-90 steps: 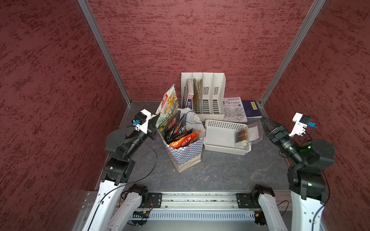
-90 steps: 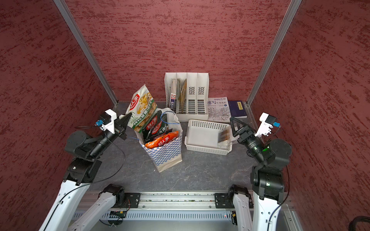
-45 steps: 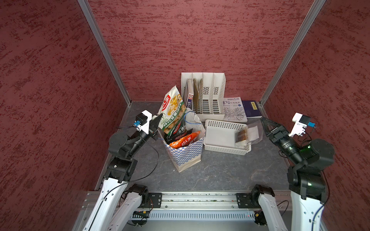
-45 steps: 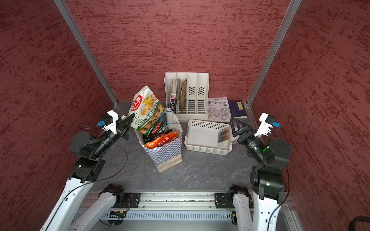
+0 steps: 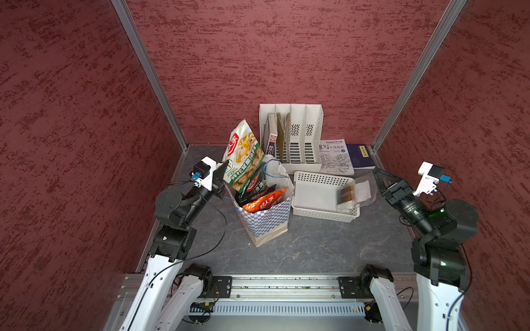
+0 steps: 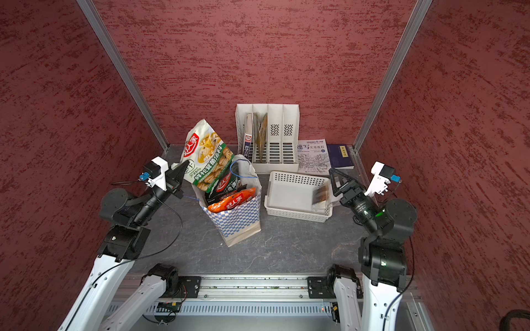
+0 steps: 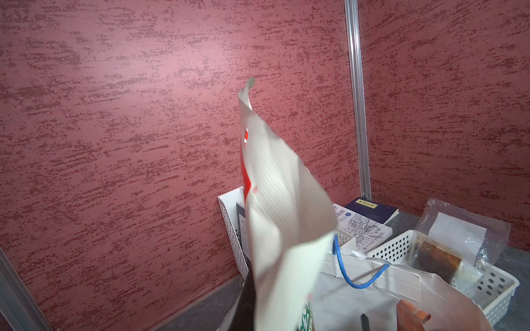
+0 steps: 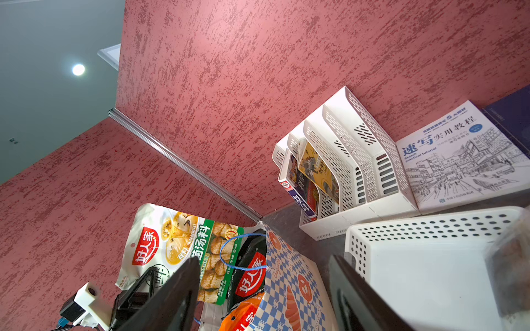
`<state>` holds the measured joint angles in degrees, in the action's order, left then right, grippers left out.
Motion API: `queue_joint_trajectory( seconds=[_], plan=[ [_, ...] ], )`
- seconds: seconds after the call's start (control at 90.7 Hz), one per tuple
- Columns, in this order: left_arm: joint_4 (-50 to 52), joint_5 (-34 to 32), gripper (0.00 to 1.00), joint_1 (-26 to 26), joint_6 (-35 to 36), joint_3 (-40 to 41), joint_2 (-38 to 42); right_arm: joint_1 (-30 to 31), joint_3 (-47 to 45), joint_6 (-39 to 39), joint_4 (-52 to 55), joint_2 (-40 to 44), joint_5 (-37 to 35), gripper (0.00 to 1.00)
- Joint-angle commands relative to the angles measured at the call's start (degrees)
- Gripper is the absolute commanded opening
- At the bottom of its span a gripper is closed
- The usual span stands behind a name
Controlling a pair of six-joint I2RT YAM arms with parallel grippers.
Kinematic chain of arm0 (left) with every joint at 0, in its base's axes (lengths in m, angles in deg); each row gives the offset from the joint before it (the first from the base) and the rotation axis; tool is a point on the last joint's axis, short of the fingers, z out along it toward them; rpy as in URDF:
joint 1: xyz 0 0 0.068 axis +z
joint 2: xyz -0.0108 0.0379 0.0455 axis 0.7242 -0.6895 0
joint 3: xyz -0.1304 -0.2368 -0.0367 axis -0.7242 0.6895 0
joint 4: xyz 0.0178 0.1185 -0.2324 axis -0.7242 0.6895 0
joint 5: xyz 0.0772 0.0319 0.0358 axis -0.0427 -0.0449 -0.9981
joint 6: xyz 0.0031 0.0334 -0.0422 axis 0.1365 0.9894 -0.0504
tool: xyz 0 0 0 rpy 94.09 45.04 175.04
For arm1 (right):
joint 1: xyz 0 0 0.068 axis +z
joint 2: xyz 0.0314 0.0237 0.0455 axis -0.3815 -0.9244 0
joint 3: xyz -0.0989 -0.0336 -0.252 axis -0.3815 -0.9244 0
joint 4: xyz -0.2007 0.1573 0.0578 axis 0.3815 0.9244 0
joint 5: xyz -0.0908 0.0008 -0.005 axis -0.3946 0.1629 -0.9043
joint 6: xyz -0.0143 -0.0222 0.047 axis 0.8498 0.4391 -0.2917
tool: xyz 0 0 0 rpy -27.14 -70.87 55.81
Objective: Place the condiment packets inside the bag
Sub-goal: Place the condiment packet in the paper bag.
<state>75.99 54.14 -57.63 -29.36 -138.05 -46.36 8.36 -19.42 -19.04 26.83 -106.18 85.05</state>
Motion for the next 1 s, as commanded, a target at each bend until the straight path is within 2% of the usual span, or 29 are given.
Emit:
queue_joint_trajectory(
  seconds=[0.0, 0.474, 0.76, 0.992],
  plan=[
    [-2.20, 1.31, 0.00, 1.01, 0.79, -2.12, 0.32, 0.27, -0.94, 1.08, -0.74, 0.31, -0.17, 0.75],
    [-0.17, 5.26, 0.00, 3.36, 1.49, -7.29, -0.90, 0.29, -2.56, 1.03, -1.44, 0.23, -0.66, 0.75],
    [-2.74, 6.39, 0.00, 3.48, -3.10, -4.10, -0.68, 0.28, -3.49, 1.28, -1.32, 0.46, -0.54, 0.75],
    [-3.53, 5.80, 0.00, 3.49, -2.42, -2.13, -2.15, 0.29, -3.34, 1.42, -1.02, 0.76, -0.44, 0.75]
  ],
)
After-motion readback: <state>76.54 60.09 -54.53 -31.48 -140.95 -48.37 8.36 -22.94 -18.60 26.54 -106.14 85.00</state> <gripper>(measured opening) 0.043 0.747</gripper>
